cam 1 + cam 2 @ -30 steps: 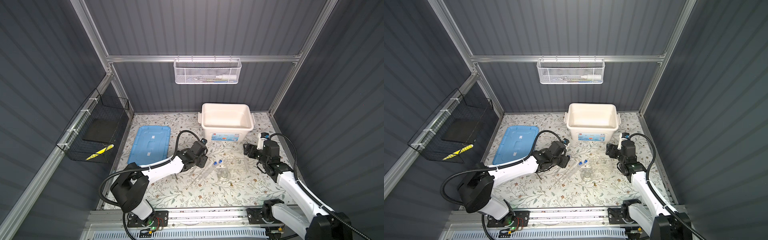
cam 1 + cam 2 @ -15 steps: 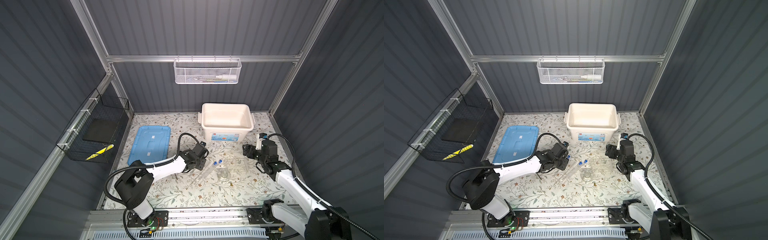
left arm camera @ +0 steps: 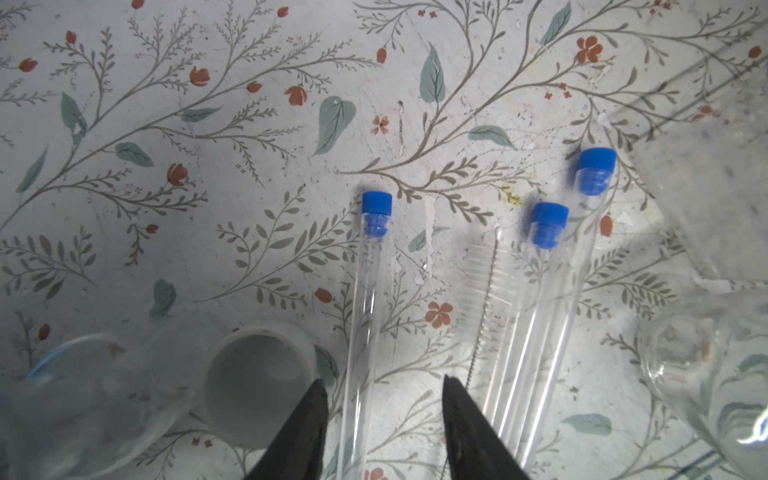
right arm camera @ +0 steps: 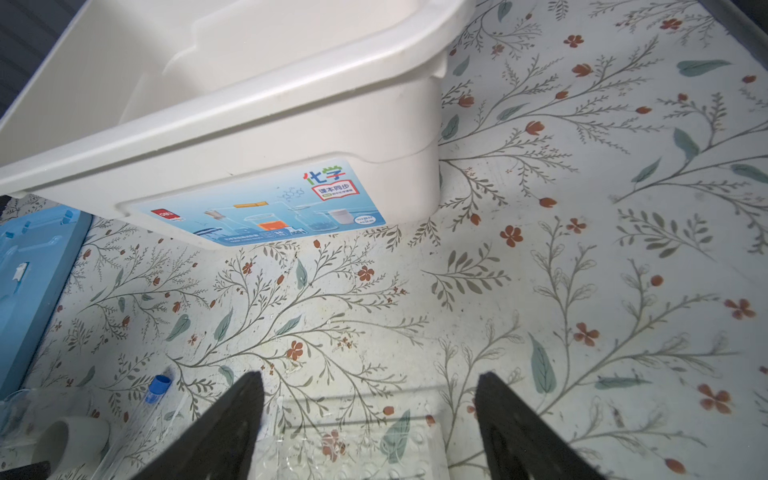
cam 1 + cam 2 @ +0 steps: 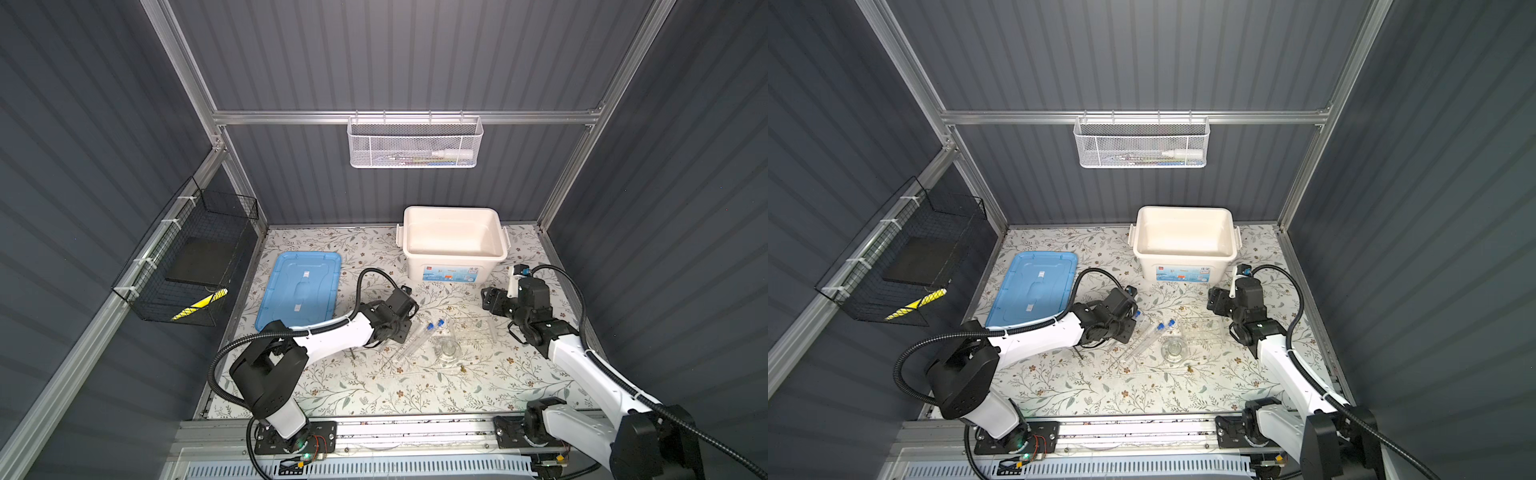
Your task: Organize the chemistry lab equipment
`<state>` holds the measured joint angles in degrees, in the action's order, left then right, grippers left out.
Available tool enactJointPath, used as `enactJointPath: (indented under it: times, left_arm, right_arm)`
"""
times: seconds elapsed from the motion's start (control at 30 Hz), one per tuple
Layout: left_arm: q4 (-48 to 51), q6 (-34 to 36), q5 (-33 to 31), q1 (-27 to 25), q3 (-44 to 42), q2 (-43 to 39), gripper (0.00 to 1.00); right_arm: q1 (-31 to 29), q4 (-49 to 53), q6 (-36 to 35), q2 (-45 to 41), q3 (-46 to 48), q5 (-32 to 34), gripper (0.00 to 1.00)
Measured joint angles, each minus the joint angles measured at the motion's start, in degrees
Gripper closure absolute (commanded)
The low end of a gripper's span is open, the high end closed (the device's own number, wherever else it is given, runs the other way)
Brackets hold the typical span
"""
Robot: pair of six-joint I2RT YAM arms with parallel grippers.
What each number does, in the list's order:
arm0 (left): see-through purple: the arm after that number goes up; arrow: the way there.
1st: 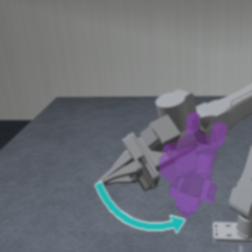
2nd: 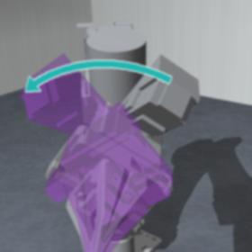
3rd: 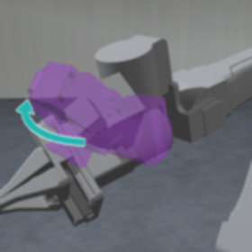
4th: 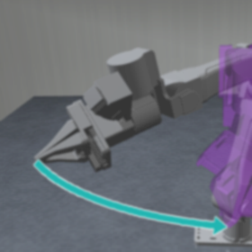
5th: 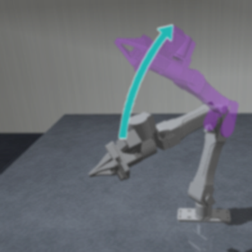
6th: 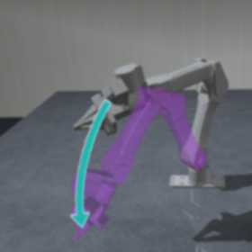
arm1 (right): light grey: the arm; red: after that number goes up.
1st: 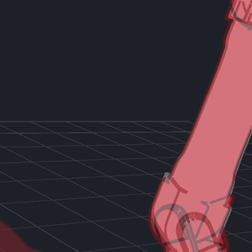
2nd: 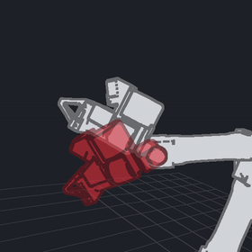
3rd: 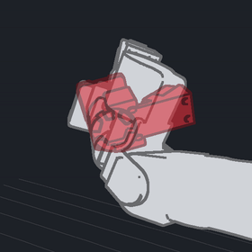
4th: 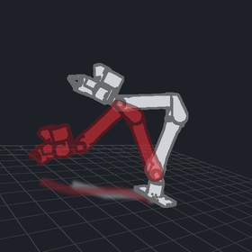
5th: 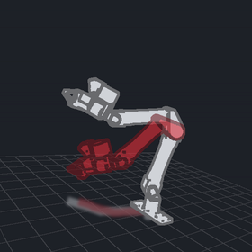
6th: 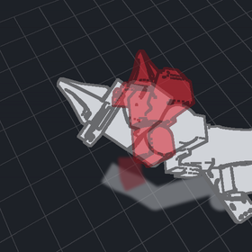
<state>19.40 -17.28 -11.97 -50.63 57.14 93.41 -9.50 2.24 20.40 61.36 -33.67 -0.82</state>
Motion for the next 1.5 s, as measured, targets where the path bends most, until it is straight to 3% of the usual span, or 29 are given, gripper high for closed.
enactJointPath:
  times: [1.5]
  left_arm:
    - [1.60,-1.44,3.93,-0.09,-0.61,5.60,0.69]
  right_arm:
    - [-0.68,1.09,0.17,1.05,-0.13,0.83,0.18]
